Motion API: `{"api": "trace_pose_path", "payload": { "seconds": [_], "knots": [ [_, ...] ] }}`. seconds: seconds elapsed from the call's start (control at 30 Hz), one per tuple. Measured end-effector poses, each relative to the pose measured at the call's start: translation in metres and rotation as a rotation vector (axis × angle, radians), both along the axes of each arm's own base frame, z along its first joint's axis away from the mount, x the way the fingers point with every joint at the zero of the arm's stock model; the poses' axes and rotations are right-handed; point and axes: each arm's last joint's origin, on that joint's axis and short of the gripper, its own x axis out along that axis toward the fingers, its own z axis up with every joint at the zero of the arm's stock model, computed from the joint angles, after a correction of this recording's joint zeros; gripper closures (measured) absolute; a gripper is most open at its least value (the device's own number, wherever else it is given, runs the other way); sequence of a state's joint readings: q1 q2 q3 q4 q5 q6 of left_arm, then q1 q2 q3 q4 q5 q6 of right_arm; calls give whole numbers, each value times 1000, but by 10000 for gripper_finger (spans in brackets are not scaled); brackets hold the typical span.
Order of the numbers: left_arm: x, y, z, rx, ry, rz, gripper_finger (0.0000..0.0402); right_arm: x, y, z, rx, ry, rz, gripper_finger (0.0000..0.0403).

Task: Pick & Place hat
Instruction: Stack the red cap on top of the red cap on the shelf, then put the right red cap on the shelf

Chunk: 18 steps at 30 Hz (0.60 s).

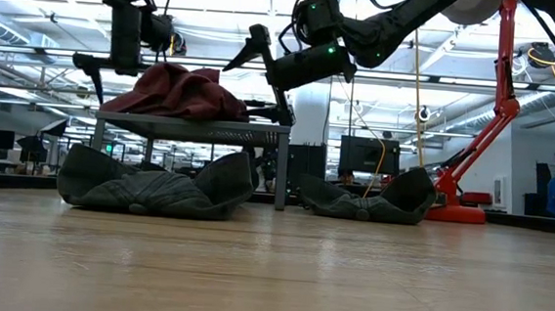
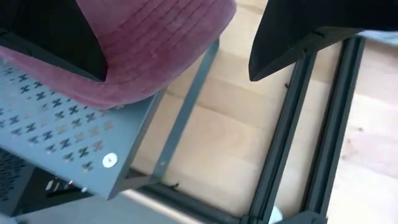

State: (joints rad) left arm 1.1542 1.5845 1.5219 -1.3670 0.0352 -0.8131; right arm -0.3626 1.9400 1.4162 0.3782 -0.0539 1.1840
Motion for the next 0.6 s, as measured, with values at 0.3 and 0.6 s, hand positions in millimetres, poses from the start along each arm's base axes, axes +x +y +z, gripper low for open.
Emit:
{"api": "trace_pose_path", "payload": {
  "seconds": [0.3,0.6],
  "knots": [
    [6,-3,-20,-95,-142,-26,7,0,-1,0,-3,-9,-1,12],
    [3,-6,-27,-147,-212,-14,7,0,-1,0,-15,-7,0,12]
  ]
}}
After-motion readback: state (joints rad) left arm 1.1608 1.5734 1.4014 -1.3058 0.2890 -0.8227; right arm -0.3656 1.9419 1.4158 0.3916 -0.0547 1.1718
